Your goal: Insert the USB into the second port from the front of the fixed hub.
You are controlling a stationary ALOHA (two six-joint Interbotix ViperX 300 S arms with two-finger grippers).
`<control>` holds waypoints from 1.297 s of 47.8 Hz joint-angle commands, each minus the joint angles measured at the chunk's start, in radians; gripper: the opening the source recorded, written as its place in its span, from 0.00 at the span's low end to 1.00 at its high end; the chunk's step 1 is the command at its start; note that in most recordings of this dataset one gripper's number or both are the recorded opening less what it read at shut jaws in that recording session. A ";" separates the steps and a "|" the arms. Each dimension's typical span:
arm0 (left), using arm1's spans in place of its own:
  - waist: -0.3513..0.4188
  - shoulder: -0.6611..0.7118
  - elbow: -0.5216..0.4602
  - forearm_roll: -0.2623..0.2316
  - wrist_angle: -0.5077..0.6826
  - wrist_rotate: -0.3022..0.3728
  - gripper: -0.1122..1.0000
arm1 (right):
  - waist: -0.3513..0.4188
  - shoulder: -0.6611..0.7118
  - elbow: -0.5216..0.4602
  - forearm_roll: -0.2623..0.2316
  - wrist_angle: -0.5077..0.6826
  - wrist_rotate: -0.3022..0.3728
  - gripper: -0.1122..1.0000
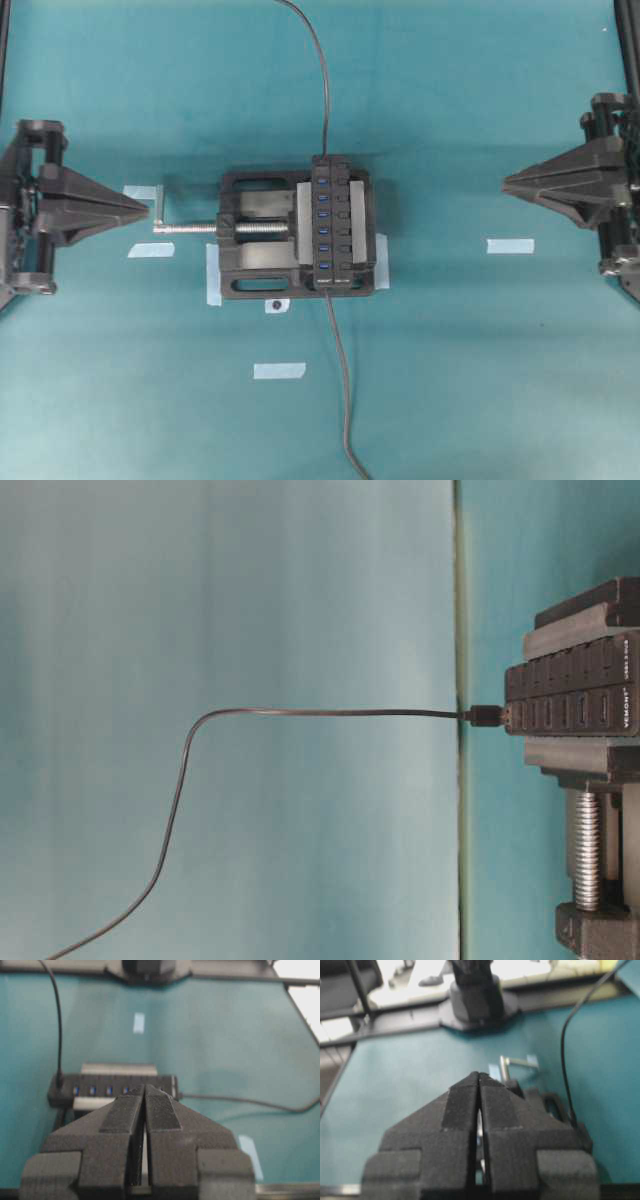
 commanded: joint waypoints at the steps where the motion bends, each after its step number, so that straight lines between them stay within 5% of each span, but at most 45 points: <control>1: 0.002 0.012 -0.031 0.002 0.021 -0.002 0.10 | -0.008 0.023 -0.041 0.002 0.066 0.015 0.11; 19: 0.003 0.021 -0.069 0.002 0.207 0.002 0.10 | -0.032 0.152 -0.112 -0.012 0.241 0.014 0.11; 43: 0.005 0.091 -0.098 0.002 0.262 0.003 0.10 | -0.083 0.339 -0.224 -0.063 0.397 0.008 0.11; 62: 0.005 0.138 -0.115 0.002 0.261 0.005 0.10 | -0.133 0.448 -0.301 -0.106 0.414 -0.002 0.11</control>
